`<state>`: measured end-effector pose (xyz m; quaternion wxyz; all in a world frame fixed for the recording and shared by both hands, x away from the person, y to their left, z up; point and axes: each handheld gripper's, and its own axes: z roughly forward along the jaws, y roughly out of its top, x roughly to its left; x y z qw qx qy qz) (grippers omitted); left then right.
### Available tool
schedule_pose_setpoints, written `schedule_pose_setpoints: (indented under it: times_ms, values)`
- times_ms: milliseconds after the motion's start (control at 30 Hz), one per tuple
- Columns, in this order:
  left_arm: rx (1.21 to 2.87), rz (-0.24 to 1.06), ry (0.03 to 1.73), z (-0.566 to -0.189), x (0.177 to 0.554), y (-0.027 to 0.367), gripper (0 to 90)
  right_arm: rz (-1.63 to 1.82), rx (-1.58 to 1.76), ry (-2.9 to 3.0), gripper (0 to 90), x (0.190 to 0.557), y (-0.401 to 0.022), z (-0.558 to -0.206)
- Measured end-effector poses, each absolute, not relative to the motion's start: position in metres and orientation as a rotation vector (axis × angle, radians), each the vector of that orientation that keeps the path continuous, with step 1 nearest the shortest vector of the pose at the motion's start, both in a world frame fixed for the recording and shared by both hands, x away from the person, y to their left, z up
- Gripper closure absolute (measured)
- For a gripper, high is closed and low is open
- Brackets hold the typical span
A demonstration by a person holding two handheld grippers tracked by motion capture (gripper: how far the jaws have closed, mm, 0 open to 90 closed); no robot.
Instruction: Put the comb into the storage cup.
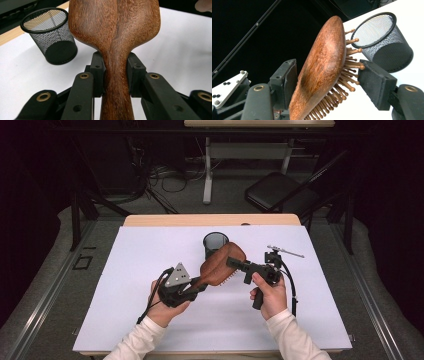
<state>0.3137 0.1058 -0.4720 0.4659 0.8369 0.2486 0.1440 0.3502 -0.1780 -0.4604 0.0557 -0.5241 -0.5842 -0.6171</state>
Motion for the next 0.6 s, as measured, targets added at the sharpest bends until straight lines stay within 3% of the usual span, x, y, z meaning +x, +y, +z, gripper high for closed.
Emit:
schedule_pose_setpoints:
  times_ms: [600]
  values:
    - [2.004, 0.359, 0.624, -0.4720, 0.3109, 0.1057, 71.4, -1.877, -1.578, -1.700, 38.3, 0.3545, -0.1729, -0.4591]
